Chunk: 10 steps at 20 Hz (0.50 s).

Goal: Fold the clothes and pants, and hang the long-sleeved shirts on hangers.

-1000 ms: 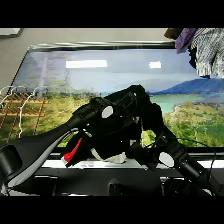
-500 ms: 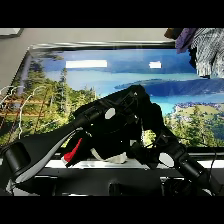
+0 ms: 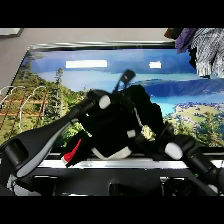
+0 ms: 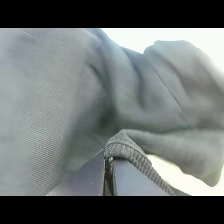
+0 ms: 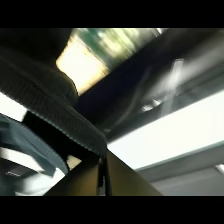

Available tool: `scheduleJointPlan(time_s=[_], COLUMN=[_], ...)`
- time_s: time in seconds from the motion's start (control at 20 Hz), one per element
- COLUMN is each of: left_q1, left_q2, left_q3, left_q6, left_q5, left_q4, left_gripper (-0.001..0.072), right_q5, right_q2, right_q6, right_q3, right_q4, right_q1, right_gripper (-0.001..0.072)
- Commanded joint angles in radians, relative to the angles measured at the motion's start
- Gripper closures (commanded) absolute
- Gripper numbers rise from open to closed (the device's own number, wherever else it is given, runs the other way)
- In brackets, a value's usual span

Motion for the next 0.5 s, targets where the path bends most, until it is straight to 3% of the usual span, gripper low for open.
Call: scheduleJointPlan(time_s=[0.0, 0.2, 0.45], left_q1=[0.099, 0.194, 0.336], left_q2=[0.001, 0.018, 0.224], left_q3=[0.188, 0.407, 0.386], left_q6=[-0.059, -0.059, -0.059], left_q5=[-0.118, -0.129, -0.118], left_q4=[0.001, 0.011, 0.037], left_gripper=[0.0671, 0.0671, 0.067], right_q5=[0.008, -0.005, 0.097], right_q2=[-0.04, -0.277, -0.568], right_q6=[-0.232, -0.594, -0.71], right_q3=[0.209, 0.644, 1.339], right_q4=[0.0, 0.204, 0.225], right_q1=[-0.257, -0.398, -0.329], right_gripper=[0.0668, 0.0668, 0.0668])
